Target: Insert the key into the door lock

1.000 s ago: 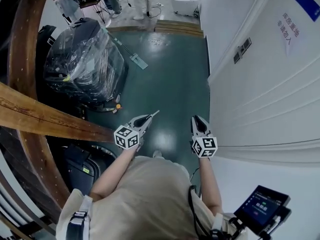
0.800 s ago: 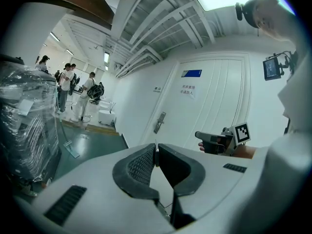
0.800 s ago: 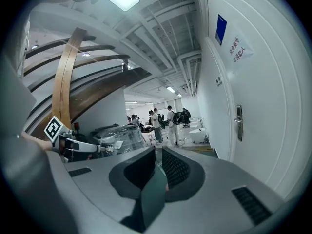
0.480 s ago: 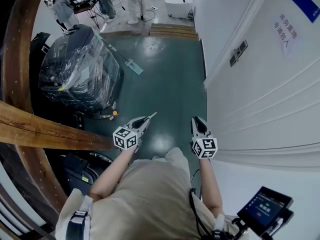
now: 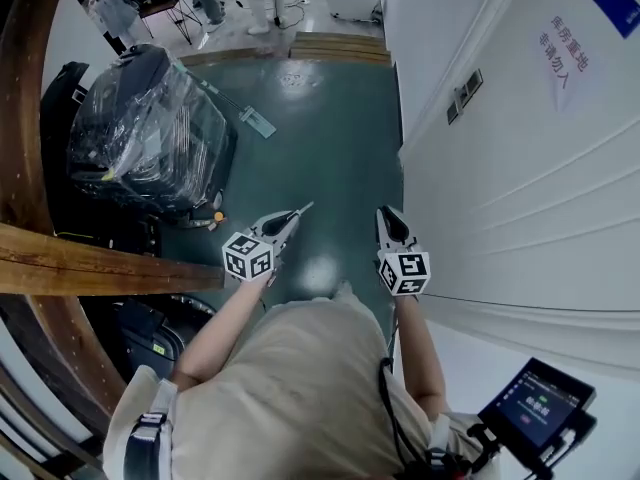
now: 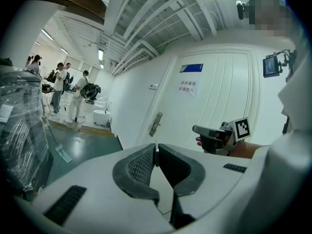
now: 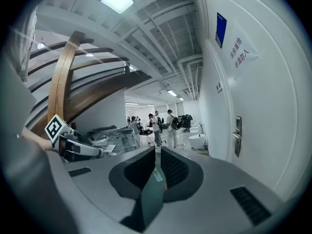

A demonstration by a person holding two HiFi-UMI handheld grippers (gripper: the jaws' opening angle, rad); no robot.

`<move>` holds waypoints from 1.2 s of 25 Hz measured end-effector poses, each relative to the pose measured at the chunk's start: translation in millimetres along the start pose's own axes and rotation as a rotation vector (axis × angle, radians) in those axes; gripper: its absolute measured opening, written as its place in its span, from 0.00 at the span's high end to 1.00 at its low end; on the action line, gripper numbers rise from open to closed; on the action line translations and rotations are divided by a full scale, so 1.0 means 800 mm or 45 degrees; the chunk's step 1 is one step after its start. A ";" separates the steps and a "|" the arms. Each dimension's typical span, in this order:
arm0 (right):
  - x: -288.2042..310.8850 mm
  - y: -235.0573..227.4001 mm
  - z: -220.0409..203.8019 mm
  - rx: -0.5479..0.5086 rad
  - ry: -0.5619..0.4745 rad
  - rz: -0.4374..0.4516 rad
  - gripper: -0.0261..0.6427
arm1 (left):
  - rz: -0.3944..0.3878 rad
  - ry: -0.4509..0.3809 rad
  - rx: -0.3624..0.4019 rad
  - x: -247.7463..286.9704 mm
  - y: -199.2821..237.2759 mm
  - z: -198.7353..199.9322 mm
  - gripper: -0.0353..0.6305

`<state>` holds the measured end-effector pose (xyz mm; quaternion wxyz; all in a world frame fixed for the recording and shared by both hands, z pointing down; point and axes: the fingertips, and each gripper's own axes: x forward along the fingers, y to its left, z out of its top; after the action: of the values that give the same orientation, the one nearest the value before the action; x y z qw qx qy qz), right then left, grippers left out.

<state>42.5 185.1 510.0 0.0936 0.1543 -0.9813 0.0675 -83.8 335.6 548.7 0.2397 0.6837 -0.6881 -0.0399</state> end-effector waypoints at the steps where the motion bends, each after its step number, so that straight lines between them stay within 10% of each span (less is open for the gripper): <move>1: -0.001 -0.002 0.000 0.000 0.006 0.000 0.90 | -0.006 0.005 0.003 0.003 -0.004 -0.001 0.90; 30: 0.092 -0.163 -0.011 0.064 0.090 0.024 0.90 | 0.021 -0.002 -0.053 0.184 0.024 0.053 0.90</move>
<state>16.1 42.2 547.3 0.1235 0.1451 -0.9767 0.0985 -110.6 183.7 558.9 0.2538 0.6729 -0.6929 -0.0528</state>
